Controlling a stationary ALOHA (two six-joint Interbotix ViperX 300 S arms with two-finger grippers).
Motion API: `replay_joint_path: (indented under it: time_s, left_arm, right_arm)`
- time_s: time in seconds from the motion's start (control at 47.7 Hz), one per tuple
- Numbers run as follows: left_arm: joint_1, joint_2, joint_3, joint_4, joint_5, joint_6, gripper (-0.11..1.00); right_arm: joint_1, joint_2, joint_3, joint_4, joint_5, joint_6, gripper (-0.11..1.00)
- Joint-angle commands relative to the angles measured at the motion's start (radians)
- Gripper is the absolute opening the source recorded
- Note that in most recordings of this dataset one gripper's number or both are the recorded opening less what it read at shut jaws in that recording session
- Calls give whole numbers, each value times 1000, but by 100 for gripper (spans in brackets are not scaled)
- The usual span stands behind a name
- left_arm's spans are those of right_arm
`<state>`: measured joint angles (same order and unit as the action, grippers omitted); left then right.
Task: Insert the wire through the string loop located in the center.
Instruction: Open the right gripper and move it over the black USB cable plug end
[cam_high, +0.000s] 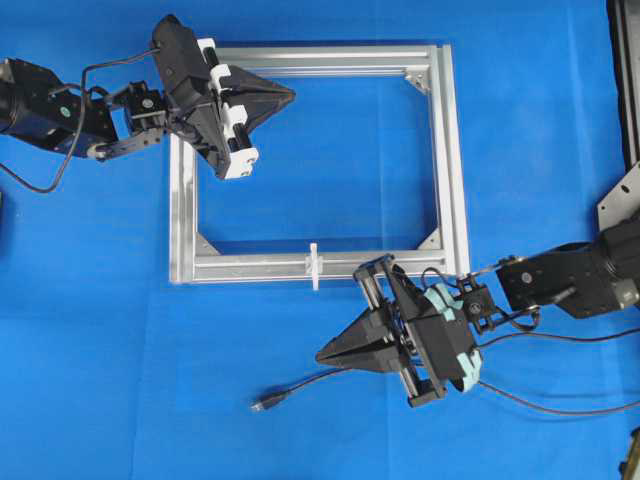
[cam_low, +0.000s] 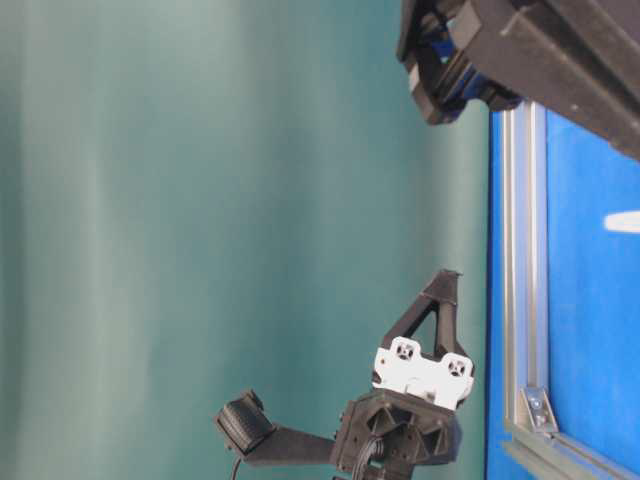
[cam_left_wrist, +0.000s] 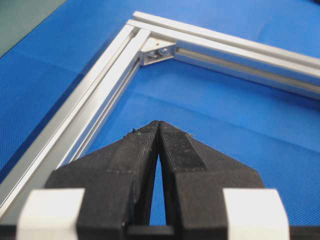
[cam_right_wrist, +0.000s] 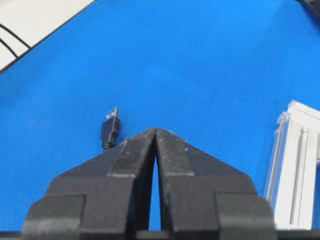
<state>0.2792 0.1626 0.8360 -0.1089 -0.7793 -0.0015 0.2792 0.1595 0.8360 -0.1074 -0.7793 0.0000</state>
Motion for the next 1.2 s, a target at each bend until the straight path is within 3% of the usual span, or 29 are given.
replay_joint_path:
  time_s: [0.0, 0.105, 0.503, 0.629, 0.713, 0.776, 0.965, 1.028, 1.174]
  left_arm:
    - [-9, -60, -11, 23, 28, 0, 0]
    - [-9, -64, -8, 23, 34, 0, 0]
    - [-9, -64, -8, 23, 34, -2, 0]
    - [-9, -64, -8, 23, 34, -2, 0]
    - [-9, -64, -6, 23, 35, -3, 0]
    - [-9, -64, -6, 23, 35, -5, 0]
    - [-9, -64, -6, 23, 37, -5, 0]
    - [-9, -64, -6, 23, 37, -5, 0]
    - [-9, -64, -6, 23, 40, -5, 0]
  right_arm:
    - [9, -43, -23, 0, 6, 3, 0]
    - [17, -55, -31, -2, 51, 8, -5]
    - [51, -71, -37, -2, 124, 107, -5]
    - [60, -71, -38, -2, 126, 112, -3]
    - [66, -71, -41, -2, 132, 115, 5]
    - [67, -71, -41, 0, 141, 117, 18]
    - [67, -71, -43, 5, 156, 118, 74]
    - [67, -71, -43, 5, 156, 118, 88]
    - [67, -49, -55, 8, 175, 121, 79]
